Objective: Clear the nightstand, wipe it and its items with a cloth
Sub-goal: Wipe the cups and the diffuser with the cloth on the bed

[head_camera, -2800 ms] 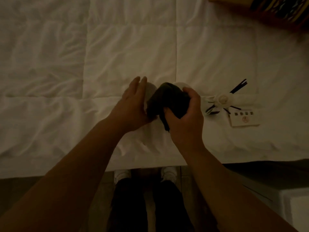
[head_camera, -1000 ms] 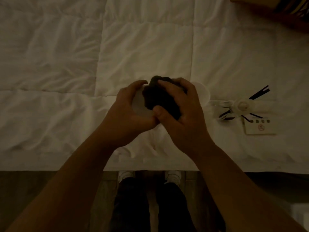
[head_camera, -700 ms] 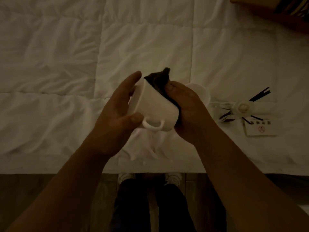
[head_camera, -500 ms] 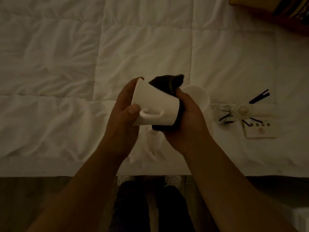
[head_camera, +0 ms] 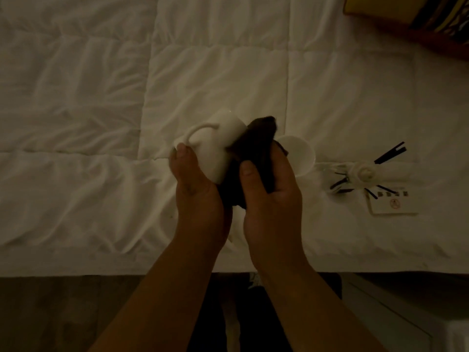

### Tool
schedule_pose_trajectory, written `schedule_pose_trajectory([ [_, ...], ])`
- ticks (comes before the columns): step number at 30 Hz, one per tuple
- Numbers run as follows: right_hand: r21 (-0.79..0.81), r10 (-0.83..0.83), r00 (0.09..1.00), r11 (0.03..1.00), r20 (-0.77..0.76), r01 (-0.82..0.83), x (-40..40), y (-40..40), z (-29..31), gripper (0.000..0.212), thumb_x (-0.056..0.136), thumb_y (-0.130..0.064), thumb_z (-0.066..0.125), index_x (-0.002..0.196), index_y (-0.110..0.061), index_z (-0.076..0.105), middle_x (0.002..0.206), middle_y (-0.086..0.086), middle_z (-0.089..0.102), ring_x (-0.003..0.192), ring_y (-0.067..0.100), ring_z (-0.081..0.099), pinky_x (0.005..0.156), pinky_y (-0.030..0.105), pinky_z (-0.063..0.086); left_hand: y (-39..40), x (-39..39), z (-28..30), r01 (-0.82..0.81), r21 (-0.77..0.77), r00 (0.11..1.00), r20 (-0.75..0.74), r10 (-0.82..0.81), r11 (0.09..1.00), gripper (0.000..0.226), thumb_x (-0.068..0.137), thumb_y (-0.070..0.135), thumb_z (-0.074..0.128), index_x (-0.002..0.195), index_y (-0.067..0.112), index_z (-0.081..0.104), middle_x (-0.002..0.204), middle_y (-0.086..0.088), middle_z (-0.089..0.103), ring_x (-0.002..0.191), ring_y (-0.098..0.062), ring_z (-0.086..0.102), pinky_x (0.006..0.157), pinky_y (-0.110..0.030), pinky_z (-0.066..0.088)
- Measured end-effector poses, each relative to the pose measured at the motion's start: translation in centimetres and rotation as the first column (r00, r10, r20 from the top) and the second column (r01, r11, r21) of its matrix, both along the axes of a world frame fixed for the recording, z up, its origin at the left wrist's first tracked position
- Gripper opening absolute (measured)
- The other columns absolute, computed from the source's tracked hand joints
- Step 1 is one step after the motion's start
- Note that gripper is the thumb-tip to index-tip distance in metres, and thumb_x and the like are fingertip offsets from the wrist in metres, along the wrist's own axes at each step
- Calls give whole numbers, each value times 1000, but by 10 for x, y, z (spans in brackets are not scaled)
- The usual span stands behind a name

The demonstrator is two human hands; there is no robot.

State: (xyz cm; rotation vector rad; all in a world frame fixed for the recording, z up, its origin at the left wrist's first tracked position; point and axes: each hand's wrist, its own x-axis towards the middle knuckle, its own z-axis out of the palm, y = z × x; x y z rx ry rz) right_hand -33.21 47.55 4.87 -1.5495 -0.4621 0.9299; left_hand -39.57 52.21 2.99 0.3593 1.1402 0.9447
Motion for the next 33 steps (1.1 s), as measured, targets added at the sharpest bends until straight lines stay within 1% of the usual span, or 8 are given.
schedule_pose_trajectory([
  [4,65,108,929,988,353,-139,-11,-4,1,41,91,-16,61,132,-18,56,138,-2,47,128,8,46,102,23,42,3,-4,6,143,109,980,-152,-125,984,88,71,77,54,141,27,38,112,-4,70,101,-20,69,76,-32,58],
  [6,95,121,881,978,458,-183,-12,-6,-3,37,92,-9,61,129,-9,58,140,10,45,130,15,45,102,28,44,7,-5,11,139,123,989,-66,-132,983,105,61,73,71,142,16,36,123,-16,63,112,-30,63,90,-46,53],
  [11,37,10,742,998,671,-46,14,18,-6,31,95,-23,54,121,-11,64,139,13,44,126,25,47,100,40,46,2,-7,6,214,189,975,22,-222,958,57,86,33,66,137,20,43,121,-13,65,112,-34,63,81,-43,55],
  [14,-108,6,870,993,494,55,50,48,3,28,91,-37,52,106,-22,70,109,-7,65,98,6,60,82,30,50,-3,-10,2,310,180,950,-17,-312,934,54,79,35,65,131,35,48,115,0,69,105,-26,67,74,-37,54],
  [19,-144,163,956,969,-243,-202,64,51,13,28,83,-47,58,102,-29,70,96,8,70,77,29,68,47,31,50,18,-15,10,295,183,942,107,-317,938,46,73,31,66,118,26,57,122,-10,62,109,-32,63,75,-43,55],
  [26,118,-207,978,972,32,202,46,23,15,20,92,-31,55,100,-40,70,99,-12,73,93,9,69,71,24,55,1,1,21,288,222,956,-18,-291,932,56,68,40,69,121,29,53,113,1,68,107,-29,65,80,-47,55],
  [30,201,-100,901,980,423,15,37,5,16,29,97,-15,52,117,-35,60,121,-17,59,107,0,60,82,16,51,-7,1,20,253,184,967,-73,-243,950,56,69,44,68,119,28,51,102,9,70,95,-21,70,70,-37,56],
  [33,120,-3,720,987,694,-111,23,-6,9,33,94,-17,57,126,-23,58,134,-5,50,120,25,53,94,32,50,-7,0,18,230,160,973,-63,-223,960,51,74,46,73,118,30,52,106,-2,70,96,-25,69,74,-38,55],
])
